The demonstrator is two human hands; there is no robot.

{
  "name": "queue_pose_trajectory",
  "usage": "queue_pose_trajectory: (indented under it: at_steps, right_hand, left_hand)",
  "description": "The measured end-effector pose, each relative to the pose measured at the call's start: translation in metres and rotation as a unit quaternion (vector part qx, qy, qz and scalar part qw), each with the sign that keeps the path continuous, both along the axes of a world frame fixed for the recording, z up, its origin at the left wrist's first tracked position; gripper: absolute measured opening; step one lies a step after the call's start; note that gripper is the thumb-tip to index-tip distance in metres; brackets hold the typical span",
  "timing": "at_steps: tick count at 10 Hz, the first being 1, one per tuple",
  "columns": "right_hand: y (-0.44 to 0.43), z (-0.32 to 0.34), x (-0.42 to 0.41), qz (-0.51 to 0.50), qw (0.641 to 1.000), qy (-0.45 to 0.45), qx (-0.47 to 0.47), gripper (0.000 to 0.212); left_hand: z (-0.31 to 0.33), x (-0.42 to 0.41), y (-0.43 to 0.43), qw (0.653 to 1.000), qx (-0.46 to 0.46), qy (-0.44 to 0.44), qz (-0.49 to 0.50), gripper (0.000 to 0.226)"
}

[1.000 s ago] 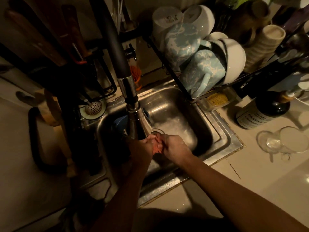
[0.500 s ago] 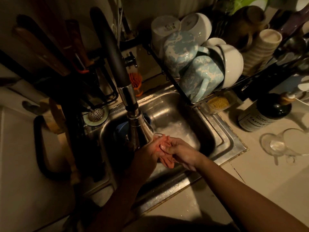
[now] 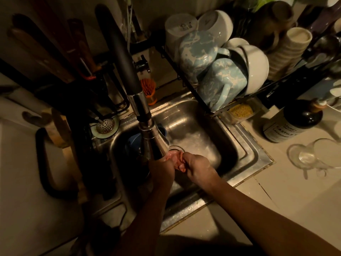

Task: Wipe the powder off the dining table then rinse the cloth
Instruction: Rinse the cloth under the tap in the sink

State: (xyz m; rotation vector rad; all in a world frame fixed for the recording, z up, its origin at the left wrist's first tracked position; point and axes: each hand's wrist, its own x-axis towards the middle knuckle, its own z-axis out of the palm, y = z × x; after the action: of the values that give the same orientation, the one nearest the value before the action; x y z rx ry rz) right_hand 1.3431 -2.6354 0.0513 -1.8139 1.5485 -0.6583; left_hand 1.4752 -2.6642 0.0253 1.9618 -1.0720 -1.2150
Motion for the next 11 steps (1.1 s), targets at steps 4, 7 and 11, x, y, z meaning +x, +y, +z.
queue_pose_trajectory:
  at_steps: [4,7,11]
  right_hand:
    - [-0.018,0.019,-0.019,-0.072,0.661,-0.538,0.519,0.064]
    - [-0.027,0.025,-0.02,-0.079,0.72,-0.49,0.485,0.03]
    - [-0.018,-0.004,0.027,-0.171,0.955,-0.217,0.112,0.055]
  left_hand:
    - [0.032,0.017,0.007,0.993,-0.011,0.117,-0.033,0.027]
    - [0.02,0.029,0.01,0.98,-0.084,0.032,-0.178,0.029]
    - [-0.018,0.011,-0.012,0.98,-0.015,0.165,0.107,0.041]
